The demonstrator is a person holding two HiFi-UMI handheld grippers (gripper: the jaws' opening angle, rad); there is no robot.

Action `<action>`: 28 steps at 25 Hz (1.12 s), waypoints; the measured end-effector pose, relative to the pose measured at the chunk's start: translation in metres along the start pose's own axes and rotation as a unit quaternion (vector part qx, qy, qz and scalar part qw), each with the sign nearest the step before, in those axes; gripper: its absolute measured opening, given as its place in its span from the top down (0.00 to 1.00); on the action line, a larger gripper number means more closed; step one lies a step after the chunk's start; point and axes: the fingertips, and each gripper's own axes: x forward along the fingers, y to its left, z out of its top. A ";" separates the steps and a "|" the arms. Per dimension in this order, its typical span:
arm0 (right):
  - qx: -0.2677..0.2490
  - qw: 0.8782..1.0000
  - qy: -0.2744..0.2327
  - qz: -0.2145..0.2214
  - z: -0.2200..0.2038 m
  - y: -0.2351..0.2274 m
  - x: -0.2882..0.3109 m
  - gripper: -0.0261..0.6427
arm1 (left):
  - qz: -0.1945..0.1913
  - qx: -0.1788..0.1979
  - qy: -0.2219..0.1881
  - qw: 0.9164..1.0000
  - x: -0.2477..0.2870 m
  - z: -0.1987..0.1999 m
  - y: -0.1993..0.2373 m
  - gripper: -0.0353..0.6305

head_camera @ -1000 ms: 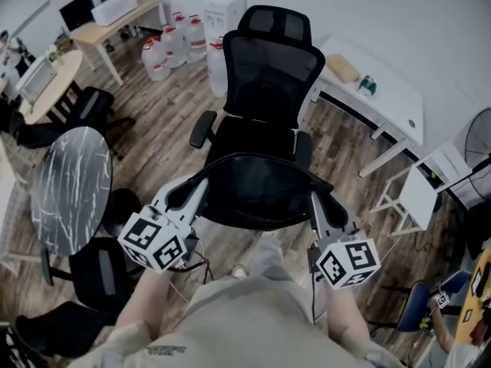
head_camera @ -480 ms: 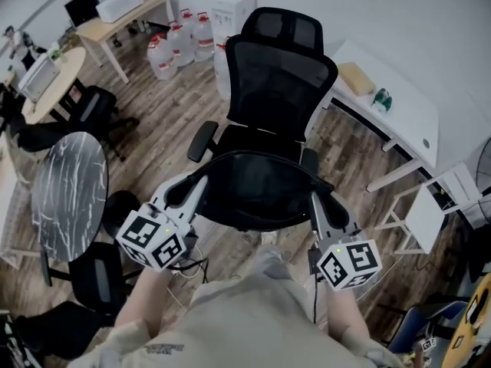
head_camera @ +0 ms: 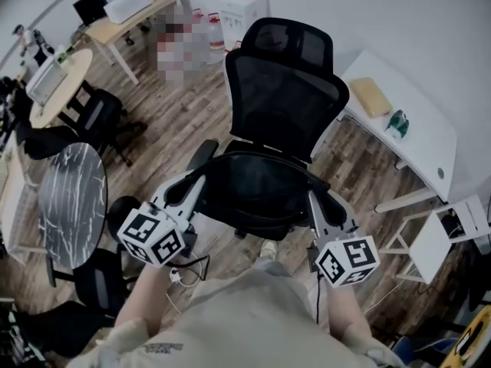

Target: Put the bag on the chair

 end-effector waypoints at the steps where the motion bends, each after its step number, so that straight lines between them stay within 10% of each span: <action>1: 0.001 1.000 0.003 0.003 0.004 -0.014 0.013 0.84 | 0.005 0.000 0.002 1.000 0.017 0.003 0.005 0.87; 28: 0.074 0.986 0.128 -0.080 -0.071 -0.211 0.249 0.84 | 0.018 -0.084 0.118 0.989 0.302 -0.077 0.161 0.87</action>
